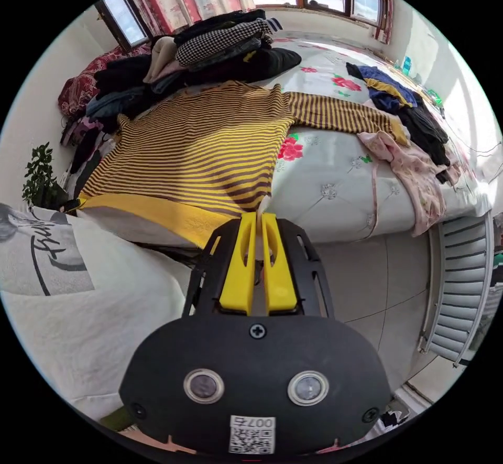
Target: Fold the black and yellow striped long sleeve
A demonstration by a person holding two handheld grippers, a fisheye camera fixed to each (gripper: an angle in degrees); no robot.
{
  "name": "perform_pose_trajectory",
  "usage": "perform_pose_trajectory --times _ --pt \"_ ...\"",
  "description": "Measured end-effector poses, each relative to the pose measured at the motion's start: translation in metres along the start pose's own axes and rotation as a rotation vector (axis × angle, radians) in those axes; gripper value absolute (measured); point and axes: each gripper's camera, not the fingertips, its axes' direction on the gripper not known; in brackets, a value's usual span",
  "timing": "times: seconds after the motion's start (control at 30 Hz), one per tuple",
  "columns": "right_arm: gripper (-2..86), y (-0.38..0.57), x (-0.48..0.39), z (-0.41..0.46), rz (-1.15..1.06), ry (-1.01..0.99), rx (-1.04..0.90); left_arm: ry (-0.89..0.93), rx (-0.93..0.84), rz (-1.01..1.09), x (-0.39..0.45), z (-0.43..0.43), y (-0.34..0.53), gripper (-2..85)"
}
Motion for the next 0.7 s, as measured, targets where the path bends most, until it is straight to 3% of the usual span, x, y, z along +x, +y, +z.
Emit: perform_pose_trajectory --times 0.1,0.17,0.3,0.4,0.7 --pt "0.0 0.025 -0.002 0.027 -0.011 0.069 -0.140 -0.025 -0.092 -0.065 -0.016 0.015 0.042 5.3" --pt "-0.1 0.036 0.003 0.057 0.079 0.134 -0.248 0.032 -0.142 -0.213 -0.042 0.028 0.065 6.3" --pt "0.0 0.028 -0.007 0.043 0.113 0.205 -0.135 0.090 -0.028 -0.325 -0.068 -0.005 0.074 8.0" --pt "0.1 0.007 -0.021 0.039 0.065 0.157 -0.070 0.055 0.030 -0.316 -0.081 -0.031 0.050 7.7" --pt "0.7 -0.046 -0.108 0.089 -0.115 -0.070 -0.110 0.056 0.239 -0.290 -0.119 -0.100 -0.081 8.6"
